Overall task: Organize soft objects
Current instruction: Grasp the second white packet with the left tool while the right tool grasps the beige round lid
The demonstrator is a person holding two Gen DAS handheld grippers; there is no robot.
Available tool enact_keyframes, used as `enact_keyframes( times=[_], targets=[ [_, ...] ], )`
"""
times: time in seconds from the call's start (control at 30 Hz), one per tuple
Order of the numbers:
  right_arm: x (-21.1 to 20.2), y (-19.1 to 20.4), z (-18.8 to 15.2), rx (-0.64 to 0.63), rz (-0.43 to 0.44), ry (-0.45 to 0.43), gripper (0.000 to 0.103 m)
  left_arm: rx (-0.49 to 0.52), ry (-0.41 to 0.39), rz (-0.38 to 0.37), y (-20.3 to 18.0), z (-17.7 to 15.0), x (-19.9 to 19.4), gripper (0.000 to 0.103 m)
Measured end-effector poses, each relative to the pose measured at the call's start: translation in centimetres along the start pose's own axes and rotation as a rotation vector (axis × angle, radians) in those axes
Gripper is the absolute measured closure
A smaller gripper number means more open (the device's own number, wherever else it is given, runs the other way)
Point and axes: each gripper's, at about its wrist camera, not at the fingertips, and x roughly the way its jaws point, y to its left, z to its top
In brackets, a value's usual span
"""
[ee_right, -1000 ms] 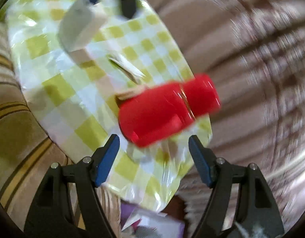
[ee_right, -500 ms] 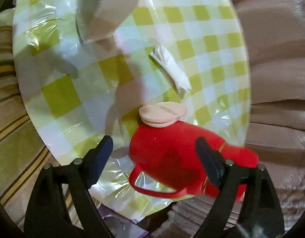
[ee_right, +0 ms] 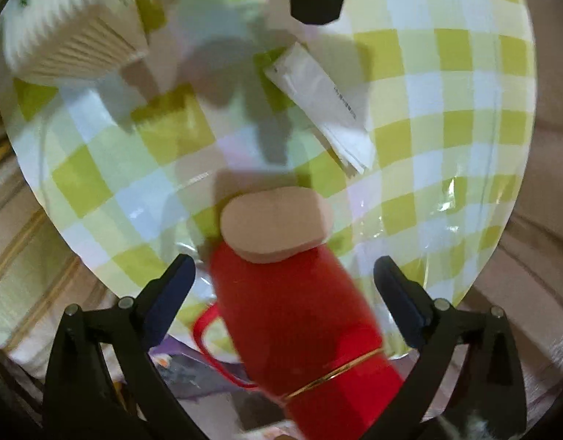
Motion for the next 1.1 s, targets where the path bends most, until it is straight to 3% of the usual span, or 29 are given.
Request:
enact_keyframes(
  times=[0.17, 0.47, 0.67, 0.87, 1.03, 1.1],
  targets=[
    [2.2, -1.0, 1.1, -0.067, 0.018, 0.1, 0.004, 0.052, 0.083, 0.005, 0.1, 2.5, 2.7, 0.024],
    [3.6, 0.4, 1.5, -0.209, 0.101, 0.124, 0.003, 0.073, 0.14, -0.093, 2.3, 6.4, 5.3, 0.024],
    [4.5, 1.5, 1.6, -0.273, 0.098, 0.147, 0.003, 0.181, 0.224, -0.1, -0.4, 7.8, 8.1, 0.023],
    [5.5, 2.4, 1.9, -0.312, 0.043, 0.199, 0.002, 0.271, 0.322, -0.013, -3.3, 8.7, 11.0, 0.023],
    [6.1, 1.9, 2.1, -0.298, 0.025, 0.208, 0.002, 0.357, 0.403, 0.108, -5.1, 8.3, 13.4, 0.024],
    [6.4, 1.7, 2.1, -0.297, 0.019, 0.209, 0.002, 0.386, 0.415, 0.131, -5.6, 8.0, 14.2, 0.03]
  ],
)
